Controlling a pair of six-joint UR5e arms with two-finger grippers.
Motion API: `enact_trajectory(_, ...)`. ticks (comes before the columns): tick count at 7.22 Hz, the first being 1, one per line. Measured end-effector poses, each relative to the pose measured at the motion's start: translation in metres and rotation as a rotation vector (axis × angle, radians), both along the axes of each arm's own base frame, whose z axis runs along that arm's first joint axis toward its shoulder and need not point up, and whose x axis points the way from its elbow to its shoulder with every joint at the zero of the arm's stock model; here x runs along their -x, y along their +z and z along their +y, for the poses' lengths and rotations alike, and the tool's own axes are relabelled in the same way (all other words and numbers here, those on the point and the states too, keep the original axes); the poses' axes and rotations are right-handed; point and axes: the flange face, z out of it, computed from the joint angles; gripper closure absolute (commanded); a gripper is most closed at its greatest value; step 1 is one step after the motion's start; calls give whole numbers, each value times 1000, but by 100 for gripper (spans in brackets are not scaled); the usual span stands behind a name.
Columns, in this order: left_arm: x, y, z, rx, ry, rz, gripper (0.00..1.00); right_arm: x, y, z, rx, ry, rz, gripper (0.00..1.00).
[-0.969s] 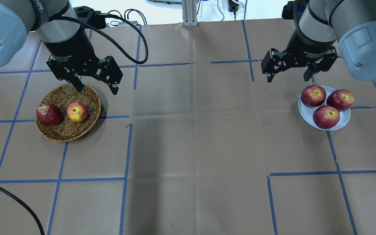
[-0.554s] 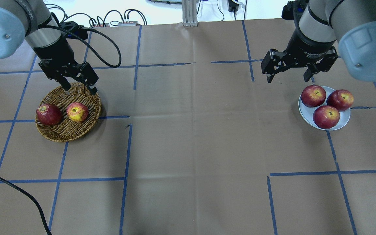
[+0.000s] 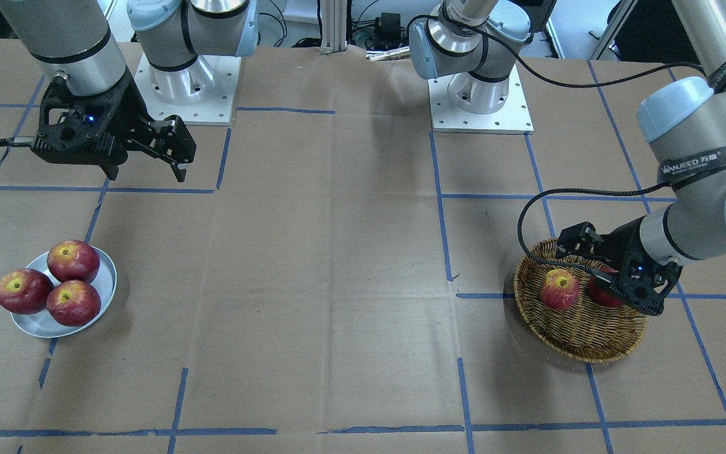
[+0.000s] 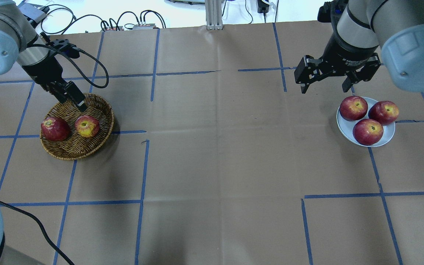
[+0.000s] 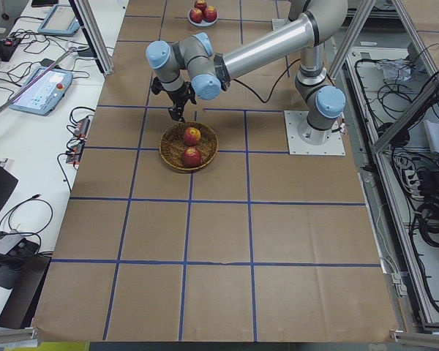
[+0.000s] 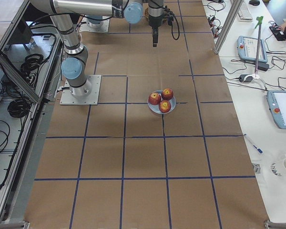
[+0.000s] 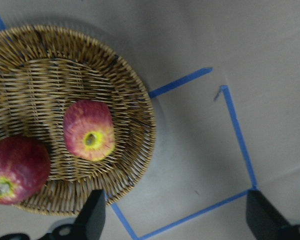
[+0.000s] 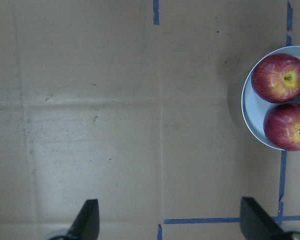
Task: Transfer apple from basket to plate
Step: 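Lower the left gripper over the red-yellow apple in the basket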
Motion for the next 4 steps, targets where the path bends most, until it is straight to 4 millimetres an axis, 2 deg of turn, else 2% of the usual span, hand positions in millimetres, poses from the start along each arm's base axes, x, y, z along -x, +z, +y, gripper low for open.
enact_trajectory(2, -7, -33, 8, 15, -10, -47, 1, 0, 0, 0, 1, 0, 0, 0)
enact_trajectory(4, -5, -51, 14, 13, -6, -54, 1, 0, 1, 1, 1, -1, 0, 0)
